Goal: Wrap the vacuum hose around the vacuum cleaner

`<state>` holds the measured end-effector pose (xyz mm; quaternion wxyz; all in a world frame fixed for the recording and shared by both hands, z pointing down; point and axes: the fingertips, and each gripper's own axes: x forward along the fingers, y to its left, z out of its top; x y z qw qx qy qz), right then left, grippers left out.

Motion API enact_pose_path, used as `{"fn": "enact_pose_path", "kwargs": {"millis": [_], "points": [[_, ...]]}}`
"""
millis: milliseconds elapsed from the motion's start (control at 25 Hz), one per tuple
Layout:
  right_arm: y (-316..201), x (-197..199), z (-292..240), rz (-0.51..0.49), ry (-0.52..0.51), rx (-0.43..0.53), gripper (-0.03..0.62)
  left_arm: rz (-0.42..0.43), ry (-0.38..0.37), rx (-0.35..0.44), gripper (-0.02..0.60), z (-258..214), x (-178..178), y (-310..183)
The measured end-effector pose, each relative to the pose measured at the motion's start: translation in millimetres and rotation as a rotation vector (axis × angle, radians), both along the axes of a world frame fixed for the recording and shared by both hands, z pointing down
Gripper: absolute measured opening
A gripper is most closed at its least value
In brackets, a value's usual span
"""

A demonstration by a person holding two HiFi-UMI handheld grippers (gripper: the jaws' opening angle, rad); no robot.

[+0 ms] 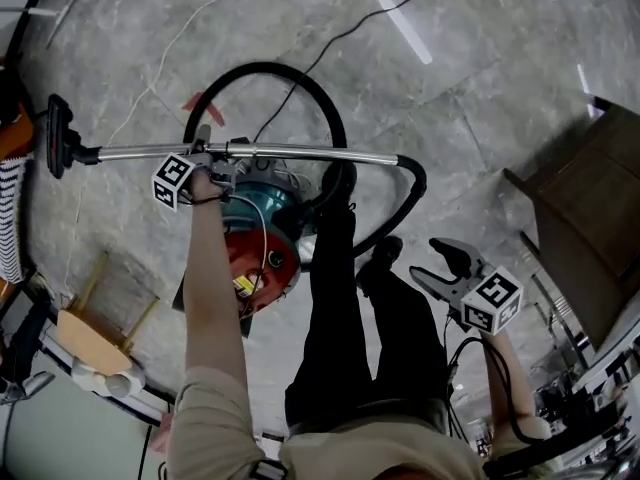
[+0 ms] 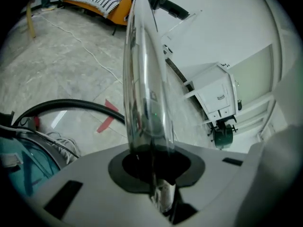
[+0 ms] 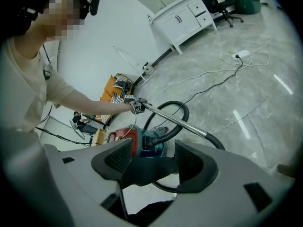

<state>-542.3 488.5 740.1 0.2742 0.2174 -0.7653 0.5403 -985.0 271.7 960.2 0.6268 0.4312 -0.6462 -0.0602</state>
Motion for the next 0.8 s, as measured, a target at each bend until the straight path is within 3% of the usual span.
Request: {"fn": "enact_pose_path", "kwargs": {"millis": [440, 560, 800], "points": [[-27, 21, 103, 0.098, -0.055, -0.071, 0.281, -0.284, 0.036, 0.035, 0.078, 113, -62, 29], [-38, 17, 119, 0.116, -0.083, -0.081, 0.281, -0.32, 0.048, 0.036, 0.078, 136, -72, 34], [-53, 11, 143, 0.09, -0.071, -0.076, 0.281, -0.32, 0.093, -0.058, 0.081, 174, -75, 54]]}}
